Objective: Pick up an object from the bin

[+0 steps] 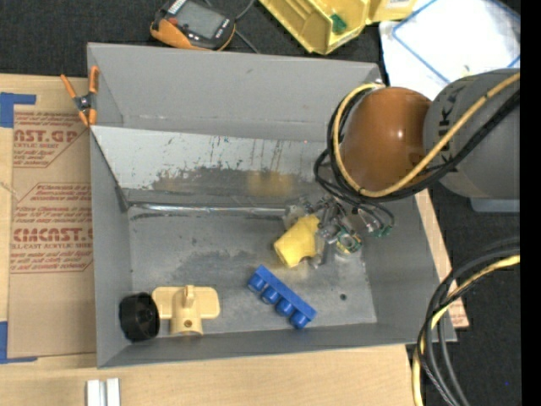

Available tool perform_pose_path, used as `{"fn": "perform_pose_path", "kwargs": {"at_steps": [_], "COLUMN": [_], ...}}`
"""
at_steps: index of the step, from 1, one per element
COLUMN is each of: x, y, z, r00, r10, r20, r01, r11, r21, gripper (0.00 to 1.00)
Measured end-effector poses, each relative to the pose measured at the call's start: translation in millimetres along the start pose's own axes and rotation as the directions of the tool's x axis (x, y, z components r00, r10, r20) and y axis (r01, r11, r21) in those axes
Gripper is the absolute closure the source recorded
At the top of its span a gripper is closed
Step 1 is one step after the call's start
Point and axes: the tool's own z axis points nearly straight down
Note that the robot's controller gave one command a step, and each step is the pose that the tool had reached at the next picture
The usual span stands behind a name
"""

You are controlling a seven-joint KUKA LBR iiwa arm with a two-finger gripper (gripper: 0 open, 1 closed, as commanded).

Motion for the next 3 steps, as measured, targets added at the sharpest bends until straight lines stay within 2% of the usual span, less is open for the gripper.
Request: {"fn": "perform_pose_path", "kwargs": {"at_steps": [1, 2, 3], "x": [4.5, -28.3, -14.0], "y": [-4.4, 9.9, 6.5], "z": [16.8, -12.8, -4.0], "r00": [0.998, 0.962, 0.968], "r10": [-0.062, -0.275, -0.250], "r20": [0.005, 0.007, 0.020], "r01": [0.062, 0.275, 0.250], "r11": [0.998, 0.962, 0.968], "r21": [0.004, 0.005, 0.012], "gripper": [1.00, 1.00, 1.00]}}
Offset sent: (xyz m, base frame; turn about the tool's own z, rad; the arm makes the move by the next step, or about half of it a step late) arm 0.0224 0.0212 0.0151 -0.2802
